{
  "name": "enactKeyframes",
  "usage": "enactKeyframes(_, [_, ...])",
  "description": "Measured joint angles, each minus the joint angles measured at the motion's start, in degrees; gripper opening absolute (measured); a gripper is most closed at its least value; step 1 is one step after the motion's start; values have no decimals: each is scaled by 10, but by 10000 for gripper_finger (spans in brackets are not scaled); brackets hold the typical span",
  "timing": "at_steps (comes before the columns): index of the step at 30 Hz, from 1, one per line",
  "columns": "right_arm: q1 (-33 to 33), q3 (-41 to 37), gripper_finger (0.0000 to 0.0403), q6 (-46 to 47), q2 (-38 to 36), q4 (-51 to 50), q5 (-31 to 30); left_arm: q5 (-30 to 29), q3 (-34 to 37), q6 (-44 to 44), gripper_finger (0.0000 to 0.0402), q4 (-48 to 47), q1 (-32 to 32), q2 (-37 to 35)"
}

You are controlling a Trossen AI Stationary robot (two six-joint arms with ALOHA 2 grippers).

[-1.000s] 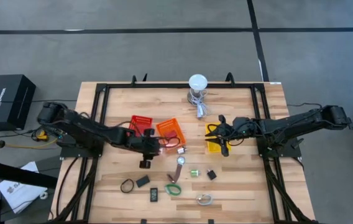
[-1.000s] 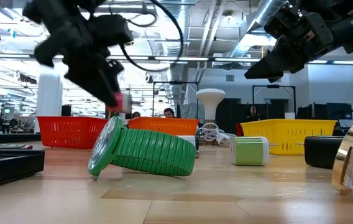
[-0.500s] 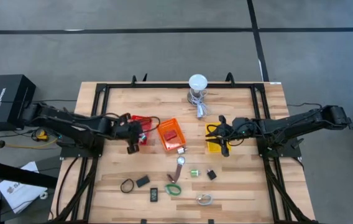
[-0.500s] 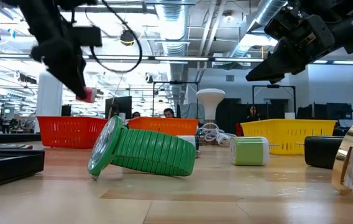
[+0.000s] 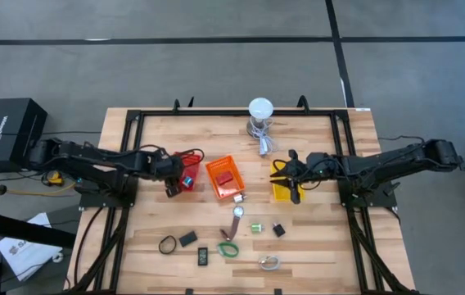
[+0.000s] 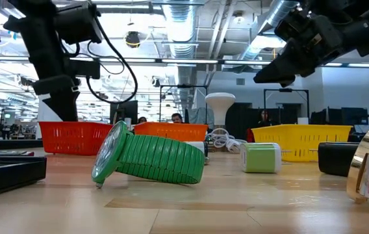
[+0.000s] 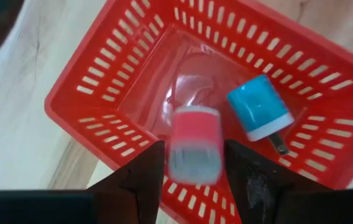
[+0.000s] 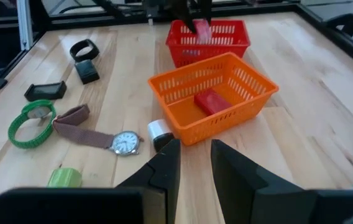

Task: Pick & Place Office items
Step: Put the pink charger adapter into the red bin, then put the top black digital clock into the orange bin

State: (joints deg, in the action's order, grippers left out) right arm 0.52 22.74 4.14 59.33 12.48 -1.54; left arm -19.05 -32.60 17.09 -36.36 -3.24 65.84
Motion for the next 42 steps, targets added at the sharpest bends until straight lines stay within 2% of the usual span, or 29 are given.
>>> enactKeyframes(12, [2, 0, 82, 0, 0, 2, 0, 0, 2, -1, 190, 19, -8, 0])
enactKeyframes(19, [2, 0, 81, -1, 0, 2, 0, 0, -41, -2, 190, 30, -1, 0])
enactKeyframes(24, [2, 0, 81, -1, 0, 1, 0, 16, -69, -4, 181, 83, 27, 0])
enactKeyframes(30, [2, 0, 81, -1, 0, 0, 0, 45, -72, -20, 171, 163, 72, 0])
enactKeyframes(42, [2, 0, 82, -1, 0, -15, 0, 46, -72, -10, 163, 237, 173, 0])
